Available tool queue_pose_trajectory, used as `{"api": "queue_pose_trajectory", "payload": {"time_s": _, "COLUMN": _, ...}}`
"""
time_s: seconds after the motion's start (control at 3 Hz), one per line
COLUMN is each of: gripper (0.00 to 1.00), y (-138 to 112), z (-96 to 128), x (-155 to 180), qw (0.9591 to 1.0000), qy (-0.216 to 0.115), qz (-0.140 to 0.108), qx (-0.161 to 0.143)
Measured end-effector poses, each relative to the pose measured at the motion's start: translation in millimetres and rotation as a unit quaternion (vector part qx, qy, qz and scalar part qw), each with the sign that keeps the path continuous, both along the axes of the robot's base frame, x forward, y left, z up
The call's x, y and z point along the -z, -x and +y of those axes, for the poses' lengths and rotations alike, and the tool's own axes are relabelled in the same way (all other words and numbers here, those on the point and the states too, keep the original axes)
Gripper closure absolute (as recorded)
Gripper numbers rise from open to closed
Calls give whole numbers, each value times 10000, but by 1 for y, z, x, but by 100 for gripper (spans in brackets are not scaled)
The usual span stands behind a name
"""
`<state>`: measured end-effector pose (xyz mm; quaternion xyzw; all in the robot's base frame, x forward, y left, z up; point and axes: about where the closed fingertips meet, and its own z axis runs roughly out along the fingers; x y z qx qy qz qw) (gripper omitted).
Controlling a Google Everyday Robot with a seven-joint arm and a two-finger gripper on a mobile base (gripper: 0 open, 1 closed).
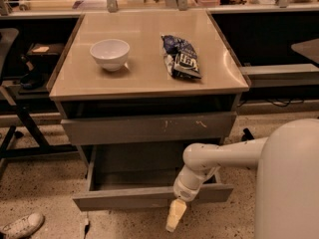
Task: Open middle drawer
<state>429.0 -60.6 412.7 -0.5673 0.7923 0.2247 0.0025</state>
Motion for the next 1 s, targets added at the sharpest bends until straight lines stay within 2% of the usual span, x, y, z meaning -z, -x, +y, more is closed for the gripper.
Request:
{"api": "queue_pose_trajectory", "payload": {"time_s": 0.33, "gripper": 0, "y": 5, "z": -1, "x": -2, "qw": 10000, "qy": 14, "qz": 46, "qx": -29}}
{"api": "queue_pose_trajectory", "payload": {"time_s": 0.67, "gripper": 0, "y": 41, "z": -15, "x": -22, "qw": 9996, "qy": -27, "qz": 282, "qx": 85}}
{"api": "queue_pose_trajectory", "payload": {"time_s": 1.0, "gripper": 0, "y": 40, "z": -14, "x": -23, "qw": 9996, "qy": -27, "qz": 282, "qx": 85}}
